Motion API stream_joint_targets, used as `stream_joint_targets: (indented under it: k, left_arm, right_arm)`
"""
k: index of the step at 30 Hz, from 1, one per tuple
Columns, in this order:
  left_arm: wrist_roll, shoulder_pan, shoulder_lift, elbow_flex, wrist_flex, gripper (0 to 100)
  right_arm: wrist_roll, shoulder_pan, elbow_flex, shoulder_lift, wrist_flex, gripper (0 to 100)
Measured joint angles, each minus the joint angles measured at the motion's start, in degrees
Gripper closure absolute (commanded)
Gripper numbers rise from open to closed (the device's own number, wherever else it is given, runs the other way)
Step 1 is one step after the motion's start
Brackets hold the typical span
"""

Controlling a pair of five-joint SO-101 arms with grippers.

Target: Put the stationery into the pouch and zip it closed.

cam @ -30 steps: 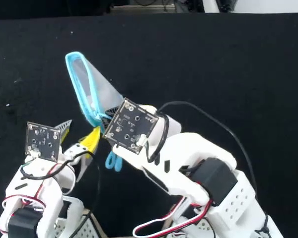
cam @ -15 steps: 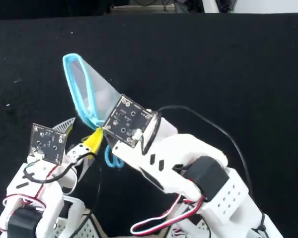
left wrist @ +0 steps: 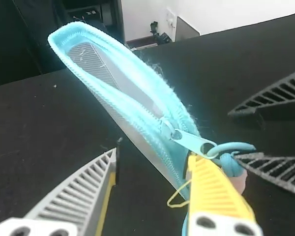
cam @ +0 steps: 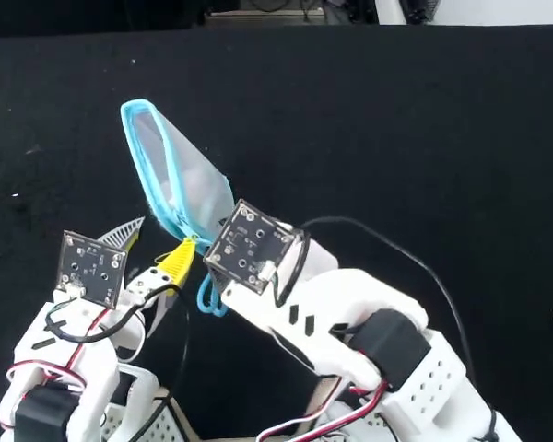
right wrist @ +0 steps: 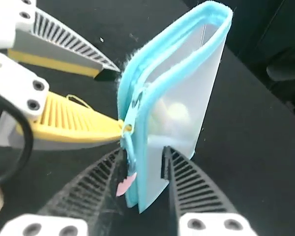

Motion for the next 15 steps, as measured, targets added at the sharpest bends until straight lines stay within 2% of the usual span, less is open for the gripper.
stream_joint_targets:
  k: [4,8,15]
  left_arm:
    - [0.0,0.2,0.0,0.0,0.0,77]
    - [0.0,0.2,0.0,0.0,0.0,77]
    - [0.0,0.2,0.0,0.0,0.0,77]
  right_arm:
    - [-0.1,-0.2,2.3,-1.6,0.0,86.7]
    - [0.0,-3.7,6.1,-3.3,-0.6,86.7]
    - [-0.4,-4.7,15.3,-5.8,-8.7,86.7]
